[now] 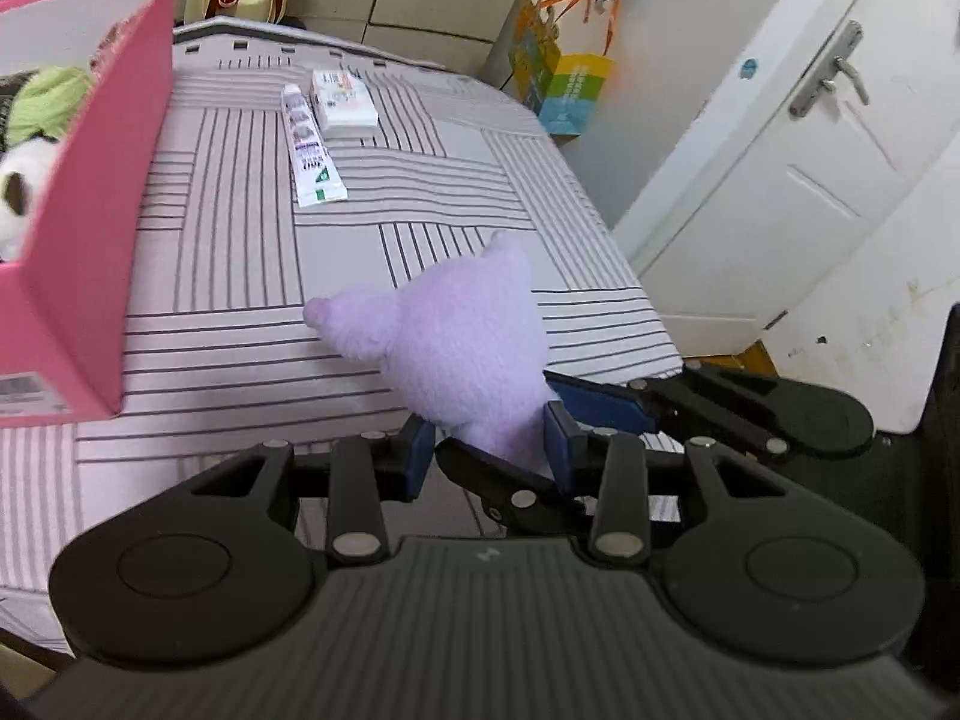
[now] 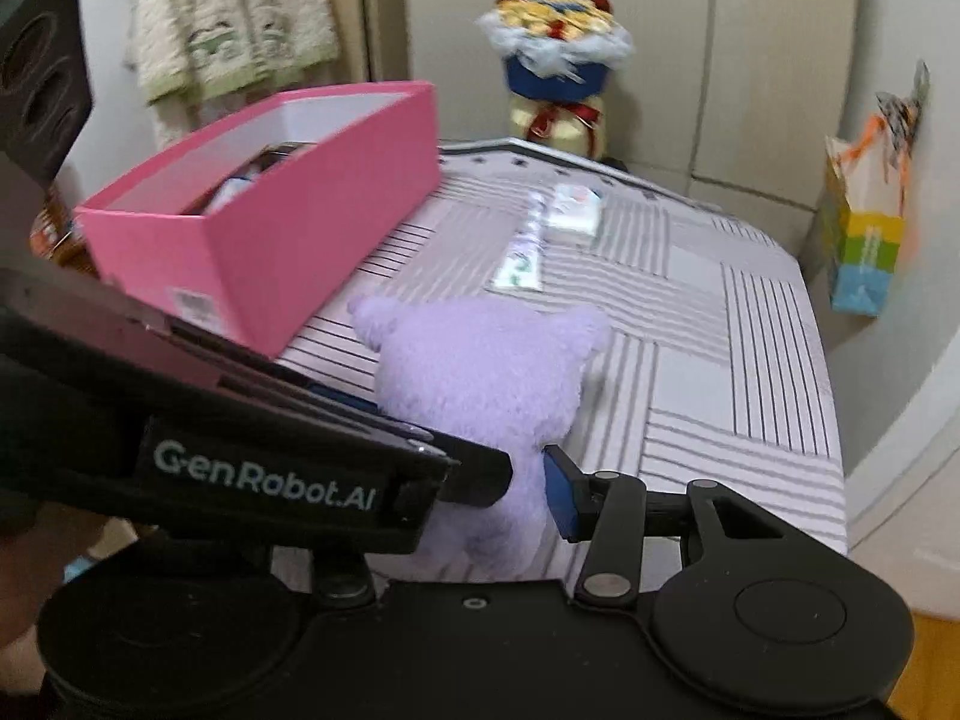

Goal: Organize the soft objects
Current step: 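Lift the lilac plush with the left tool and release it into the pink box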

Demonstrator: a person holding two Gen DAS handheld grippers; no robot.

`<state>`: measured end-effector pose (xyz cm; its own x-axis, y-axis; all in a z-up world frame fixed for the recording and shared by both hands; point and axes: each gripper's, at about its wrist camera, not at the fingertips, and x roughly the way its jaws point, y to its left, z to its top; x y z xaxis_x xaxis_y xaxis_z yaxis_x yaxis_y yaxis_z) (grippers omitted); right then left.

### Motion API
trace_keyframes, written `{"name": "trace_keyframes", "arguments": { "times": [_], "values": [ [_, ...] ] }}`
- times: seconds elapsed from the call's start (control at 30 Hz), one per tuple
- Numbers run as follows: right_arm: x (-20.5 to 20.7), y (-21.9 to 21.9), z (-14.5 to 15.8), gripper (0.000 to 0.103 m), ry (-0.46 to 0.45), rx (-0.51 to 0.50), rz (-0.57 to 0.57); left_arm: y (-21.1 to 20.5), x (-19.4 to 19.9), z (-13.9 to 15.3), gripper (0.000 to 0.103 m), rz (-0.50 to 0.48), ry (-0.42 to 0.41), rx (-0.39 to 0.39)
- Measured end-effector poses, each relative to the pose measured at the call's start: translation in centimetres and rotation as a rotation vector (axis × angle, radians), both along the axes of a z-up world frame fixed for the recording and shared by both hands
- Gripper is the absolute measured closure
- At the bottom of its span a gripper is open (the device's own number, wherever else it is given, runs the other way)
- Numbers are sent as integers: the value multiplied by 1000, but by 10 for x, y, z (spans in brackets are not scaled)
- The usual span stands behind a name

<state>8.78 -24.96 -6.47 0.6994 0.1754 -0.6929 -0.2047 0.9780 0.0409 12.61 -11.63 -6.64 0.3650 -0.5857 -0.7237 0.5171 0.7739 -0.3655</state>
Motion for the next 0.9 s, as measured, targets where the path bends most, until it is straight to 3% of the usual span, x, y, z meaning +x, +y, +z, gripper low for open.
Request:
{"name": "trace_keyframes", "arguments": {
  "times": [0.23, 0.47, 0.67, 0.9],
  "values": [
    [-16, 25, 34, 50, -70, -11, 85, 39, -25, 34, 66, 9, -95, -43],
    [-12, 60, 61, 50, -150, -5, 147, 82, -31, 59, 66, 77, -192, -93],
    [10, 90, 80, 50, -214, 2, 195, 117, -17, 78, 66, 148, -262, -118],
    [57, 120, 87, 49, -235, 61, 233, 151, 23, 87, 66, 224, -289, -118]
  ]
}}
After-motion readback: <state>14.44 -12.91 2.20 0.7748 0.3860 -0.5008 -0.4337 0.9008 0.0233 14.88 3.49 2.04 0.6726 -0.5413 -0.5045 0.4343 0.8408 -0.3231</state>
